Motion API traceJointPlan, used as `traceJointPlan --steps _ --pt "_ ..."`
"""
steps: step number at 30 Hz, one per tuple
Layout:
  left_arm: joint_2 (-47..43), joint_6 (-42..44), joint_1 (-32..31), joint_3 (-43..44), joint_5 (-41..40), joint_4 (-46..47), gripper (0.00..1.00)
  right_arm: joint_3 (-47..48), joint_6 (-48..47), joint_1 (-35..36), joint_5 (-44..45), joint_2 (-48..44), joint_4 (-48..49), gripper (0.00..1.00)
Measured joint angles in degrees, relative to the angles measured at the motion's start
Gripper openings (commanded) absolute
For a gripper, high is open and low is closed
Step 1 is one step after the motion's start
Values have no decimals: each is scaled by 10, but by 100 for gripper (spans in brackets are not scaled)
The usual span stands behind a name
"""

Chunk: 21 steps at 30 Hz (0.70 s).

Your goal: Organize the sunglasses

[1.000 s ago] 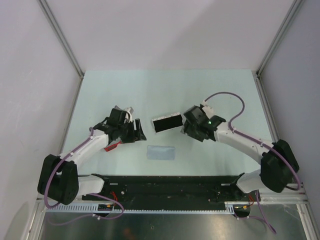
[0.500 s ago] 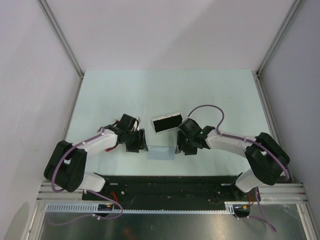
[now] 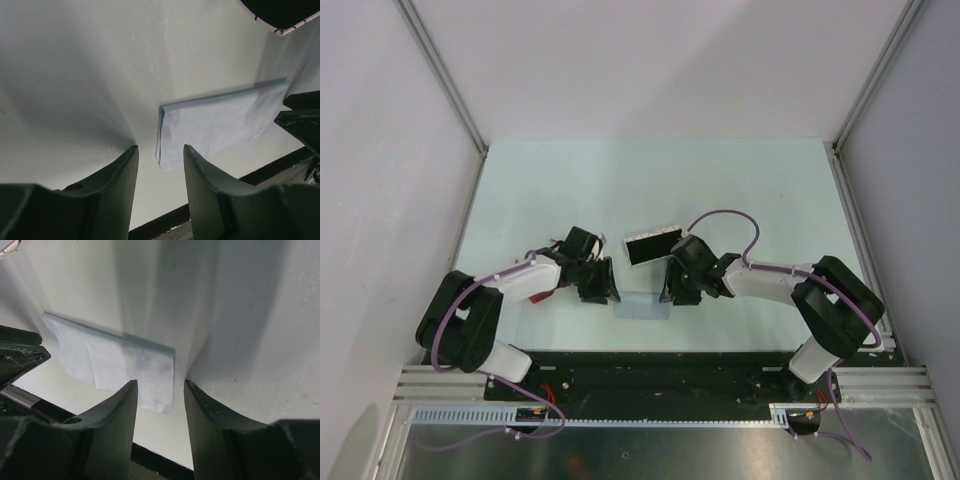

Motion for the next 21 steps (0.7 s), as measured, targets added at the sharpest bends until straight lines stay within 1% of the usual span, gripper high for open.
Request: traceJointPlan --steps 9,17,21 --pt "10 -5 -7 0 22 20 47 0 -2 0 -20 13 22 36" --pt "18 -5 -14 0 37 31 45 0 -2 0 -30 18 28 33" --pt "21 -5 -17 0 39 35 42 0 -2 0 -32 20 28 31"
